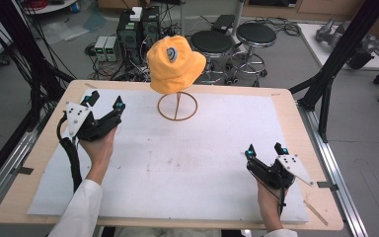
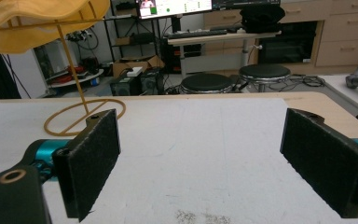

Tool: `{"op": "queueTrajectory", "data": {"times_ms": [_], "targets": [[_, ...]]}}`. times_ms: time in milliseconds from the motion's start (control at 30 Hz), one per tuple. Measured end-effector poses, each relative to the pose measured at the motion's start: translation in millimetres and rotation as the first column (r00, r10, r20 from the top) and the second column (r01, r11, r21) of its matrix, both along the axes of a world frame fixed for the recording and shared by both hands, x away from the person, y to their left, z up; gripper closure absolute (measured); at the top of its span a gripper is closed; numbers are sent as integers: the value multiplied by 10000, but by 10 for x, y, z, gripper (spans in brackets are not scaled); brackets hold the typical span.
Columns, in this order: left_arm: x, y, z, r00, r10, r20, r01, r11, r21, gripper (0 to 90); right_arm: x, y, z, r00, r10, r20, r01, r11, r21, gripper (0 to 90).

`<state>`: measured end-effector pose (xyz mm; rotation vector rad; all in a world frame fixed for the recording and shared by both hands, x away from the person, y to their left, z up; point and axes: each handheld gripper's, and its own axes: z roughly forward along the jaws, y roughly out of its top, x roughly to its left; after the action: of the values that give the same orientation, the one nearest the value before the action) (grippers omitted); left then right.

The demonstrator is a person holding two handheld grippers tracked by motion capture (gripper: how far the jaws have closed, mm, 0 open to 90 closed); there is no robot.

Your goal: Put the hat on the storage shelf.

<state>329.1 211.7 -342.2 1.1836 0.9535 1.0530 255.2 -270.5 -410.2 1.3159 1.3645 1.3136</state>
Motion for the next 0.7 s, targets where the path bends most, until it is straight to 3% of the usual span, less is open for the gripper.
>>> {"op": "queueTrajectory", "data": {"times_ms": [200,367,700], "targets": [[-82,127,-136,9988,362,-333,-370,9991,-229,241,6,-11,-8,9999,-81,-99,80,10000,-41,111],[-168,191,-244,9969,526,-579,-538,9984,-185,241,1,1,-15,9998,-123,-174,119,9997,-232,111],[-348,266,-551,9911,737,-1106,-744,9972,-24,245,-35,-47,-65,9991,-253,-328,259,9995,170,111]]}}
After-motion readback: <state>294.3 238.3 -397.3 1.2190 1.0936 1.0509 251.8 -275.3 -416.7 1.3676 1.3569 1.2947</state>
